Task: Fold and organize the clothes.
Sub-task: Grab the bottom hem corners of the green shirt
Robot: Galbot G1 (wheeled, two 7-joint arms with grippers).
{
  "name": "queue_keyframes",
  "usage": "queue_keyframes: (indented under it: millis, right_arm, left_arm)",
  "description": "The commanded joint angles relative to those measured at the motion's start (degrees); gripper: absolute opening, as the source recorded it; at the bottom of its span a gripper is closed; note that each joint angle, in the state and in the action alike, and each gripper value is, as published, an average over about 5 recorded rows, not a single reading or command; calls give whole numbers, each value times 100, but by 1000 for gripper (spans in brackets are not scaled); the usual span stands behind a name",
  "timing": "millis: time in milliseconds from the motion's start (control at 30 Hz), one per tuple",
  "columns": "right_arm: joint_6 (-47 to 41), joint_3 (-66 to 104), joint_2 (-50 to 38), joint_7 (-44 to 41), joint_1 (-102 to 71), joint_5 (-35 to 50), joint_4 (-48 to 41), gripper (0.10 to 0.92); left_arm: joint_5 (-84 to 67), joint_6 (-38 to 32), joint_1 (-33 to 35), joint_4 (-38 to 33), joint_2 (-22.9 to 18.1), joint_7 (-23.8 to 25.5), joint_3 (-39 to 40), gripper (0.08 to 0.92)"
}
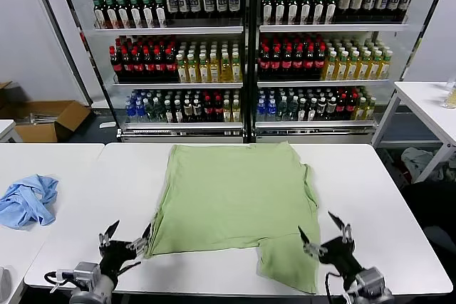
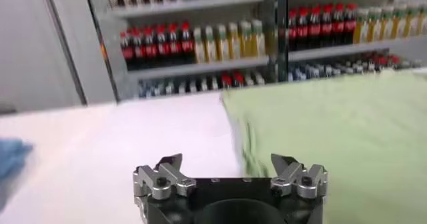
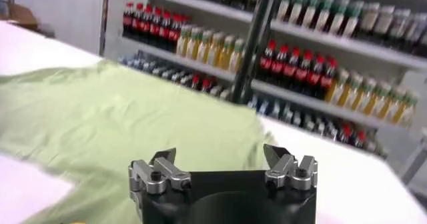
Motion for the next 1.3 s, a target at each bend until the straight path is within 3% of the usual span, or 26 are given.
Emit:
queue_keyframes:
  millis: [33,567,900,1000,1300]
  right_arm:
    - [3,39,-131,48,-528,95,146,823]
    - [-51,-85,-28,289,-438,471,-26,823]
    - [-74,-195,-24,309,-286,688,-120,817]
    - [-178,-246,-25,289,-265,820,-70,764]
    - [-422,-293,-21,267,-201,1139,-184,507]
  left_arm:
    - [-326,323,428,-179,118,-151,-25,822]
    - [-645,566,-362,139,-99,-71,196,823]
    - [-239,976,-404,333,-91,-201,254,808]
    - [-180,977,-399,322,-115,-214,294,747]
    - [-165,865,-362,318,-168,-117,372,488]
